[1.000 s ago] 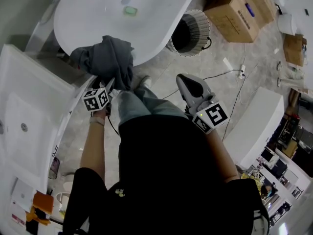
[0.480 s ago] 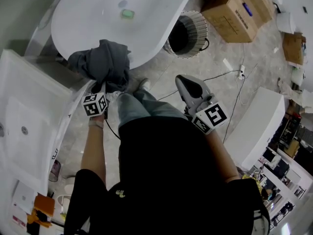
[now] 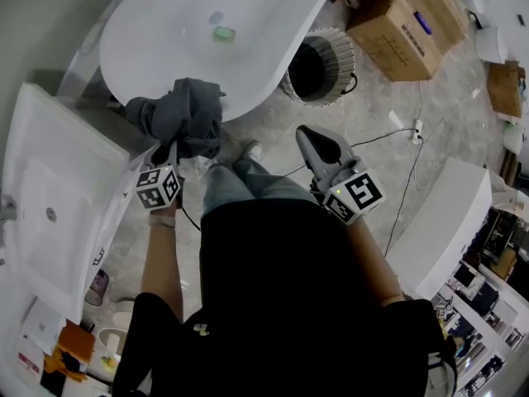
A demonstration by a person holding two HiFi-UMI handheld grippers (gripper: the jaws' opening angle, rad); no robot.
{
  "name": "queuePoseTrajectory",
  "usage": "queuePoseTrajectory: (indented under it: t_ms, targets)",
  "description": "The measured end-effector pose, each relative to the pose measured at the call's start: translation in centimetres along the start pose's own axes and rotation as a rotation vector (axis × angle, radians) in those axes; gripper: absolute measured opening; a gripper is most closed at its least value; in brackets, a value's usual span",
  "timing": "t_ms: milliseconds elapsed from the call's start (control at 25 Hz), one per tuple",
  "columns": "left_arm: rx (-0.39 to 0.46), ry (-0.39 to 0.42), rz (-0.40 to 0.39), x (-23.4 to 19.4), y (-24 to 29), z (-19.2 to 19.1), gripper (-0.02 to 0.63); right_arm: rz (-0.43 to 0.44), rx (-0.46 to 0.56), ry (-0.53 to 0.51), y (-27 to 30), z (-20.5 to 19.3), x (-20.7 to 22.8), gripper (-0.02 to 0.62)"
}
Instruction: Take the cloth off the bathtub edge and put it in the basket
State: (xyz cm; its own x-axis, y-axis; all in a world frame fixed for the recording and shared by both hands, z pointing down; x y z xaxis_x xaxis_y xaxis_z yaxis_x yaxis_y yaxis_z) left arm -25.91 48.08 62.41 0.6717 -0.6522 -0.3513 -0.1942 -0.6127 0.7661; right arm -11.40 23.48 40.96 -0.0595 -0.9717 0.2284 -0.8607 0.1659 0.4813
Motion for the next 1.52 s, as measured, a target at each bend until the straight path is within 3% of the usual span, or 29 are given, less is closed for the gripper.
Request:
queuePoseTrajectory:
  t_ms: [480,760,1040,1520]
  targets:
    - [0.158,0.146,0.037,8.4,-8.7,7.3,0.044,0.057,0.085,-0.038,-2.6,1.9,0.6,-0.005]
    - [0.239,0.253,0.011,13.1,-12.0,11.4,0.044,0.029,0.142,-0.040,-4.1,2.6,1.9,-0.005]
    - [0.281,0.335,-0.057,16.7,-12.7,15.1,0.044,-0.047,0.169,-0.025,-5.7,3.0,3.6,-0.005]
    - [0.227,0.548,-0.326,24.2,-9.1,19.8,0.044,-0.328,0.234,0.131,-11.0,0.9,6.7,-0.005]
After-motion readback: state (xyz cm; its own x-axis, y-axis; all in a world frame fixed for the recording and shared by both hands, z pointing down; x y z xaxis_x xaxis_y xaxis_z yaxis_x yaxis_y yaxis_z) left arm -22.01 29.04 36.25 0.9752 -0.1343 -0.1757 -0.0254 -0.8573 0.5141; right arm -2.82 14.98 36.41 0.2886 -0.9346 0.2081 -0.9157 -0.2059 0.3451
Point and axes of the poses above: the fingertips, and each gripper's own axes: y forward along the fingers, x to its right, z out of its top, the point moved 1 cm from there along -y, backward along the fingers, and after that the axes turned 7 degrees about -x, right-handed, at the moved point
